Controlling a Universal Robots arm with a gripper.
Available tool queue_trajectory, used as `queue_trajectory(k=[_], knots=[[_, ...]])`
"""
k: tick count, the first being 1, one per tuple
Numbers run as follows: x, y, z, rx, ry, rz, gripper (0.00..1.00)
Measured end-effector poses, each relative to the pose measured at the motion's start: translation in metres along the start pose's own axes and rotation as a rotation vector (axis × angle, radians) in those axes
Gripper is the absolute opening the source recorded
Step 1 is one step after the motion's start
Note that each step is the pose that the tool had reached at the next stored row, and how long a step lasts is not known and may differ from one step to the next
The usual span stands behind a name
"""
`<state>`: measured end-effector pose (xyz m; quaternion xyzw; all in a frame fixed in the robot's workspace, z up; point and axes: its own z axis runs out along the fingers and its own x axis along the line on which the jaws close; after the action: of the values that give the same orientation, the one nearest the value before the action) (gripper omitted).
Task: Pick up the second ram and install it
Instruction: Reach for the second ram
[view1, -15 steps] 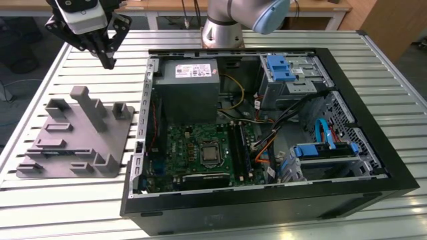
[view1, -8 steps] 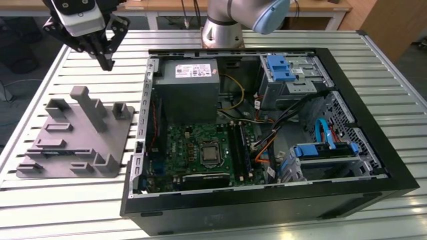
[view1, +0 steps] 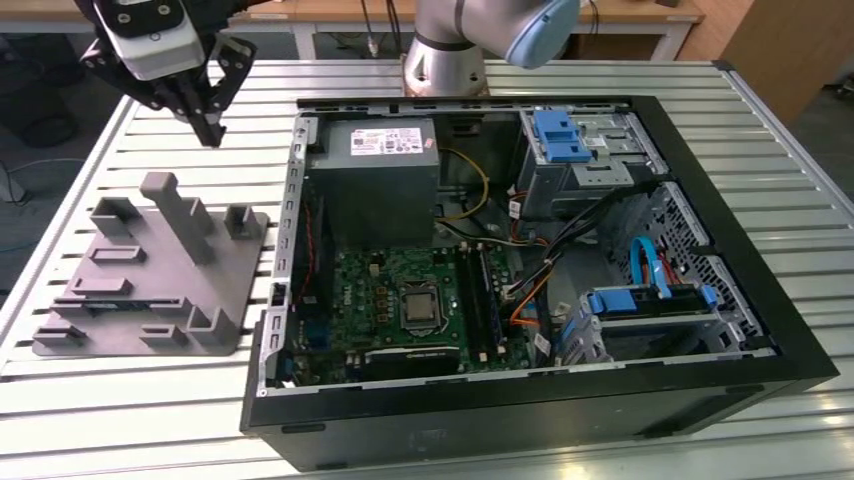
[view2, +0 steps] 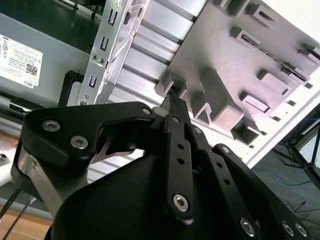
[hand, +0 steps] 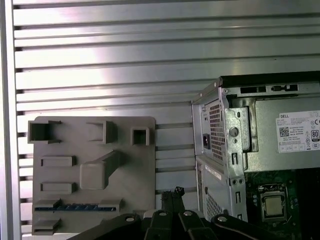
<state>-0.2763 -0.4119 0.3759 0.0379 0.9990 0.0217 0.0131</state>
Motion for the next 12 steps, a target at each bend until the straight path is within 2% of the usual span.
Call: queue_trajectory(k=[12], knots=[[0.0018,-0.0071,0.0021,-0.0001,0.0000,0.000,0.10]])
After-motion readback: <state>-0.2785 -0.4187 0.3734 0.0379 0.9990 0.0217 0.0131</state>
